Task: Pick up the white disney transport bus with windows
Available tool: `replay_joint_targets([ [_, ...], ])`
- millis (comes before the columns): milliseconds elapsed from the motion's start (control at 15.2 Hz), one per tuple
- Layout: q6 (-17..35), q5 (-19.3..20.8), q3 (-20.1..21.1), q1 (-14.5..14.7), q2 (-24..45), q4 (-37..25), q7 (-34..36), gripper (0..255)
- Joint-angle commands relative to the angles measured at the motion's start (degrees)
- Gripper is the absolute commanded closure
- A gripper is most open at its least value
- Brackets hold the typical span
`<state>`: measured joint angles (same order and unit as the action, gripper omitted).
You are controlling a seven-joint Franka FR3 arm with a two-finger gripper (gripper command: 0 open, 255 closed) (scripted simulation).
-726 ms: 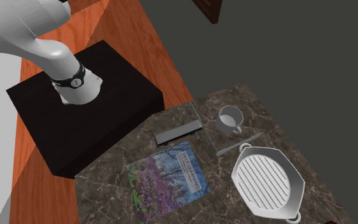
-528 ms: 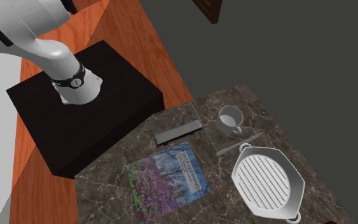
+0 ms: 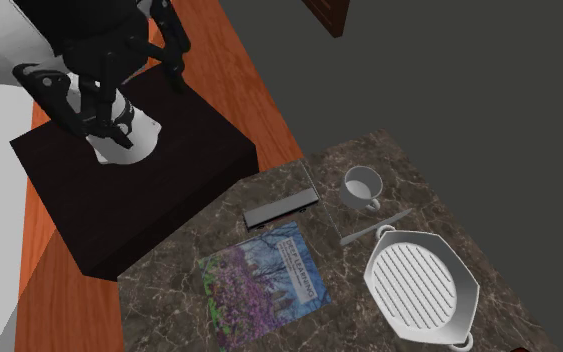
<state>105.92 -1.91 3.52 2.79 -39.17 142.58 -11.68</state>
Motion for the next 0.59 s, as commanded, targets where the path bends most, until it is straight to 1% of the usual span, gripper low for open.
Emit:
replay_joint_targets([
  [0,4.58,-0.34,0.55,1.09,2.25,2.34,-1.28,0],
  [528,21.28,-0.85,1.98,4.54,14.43,7.34,-7.07,0],
])
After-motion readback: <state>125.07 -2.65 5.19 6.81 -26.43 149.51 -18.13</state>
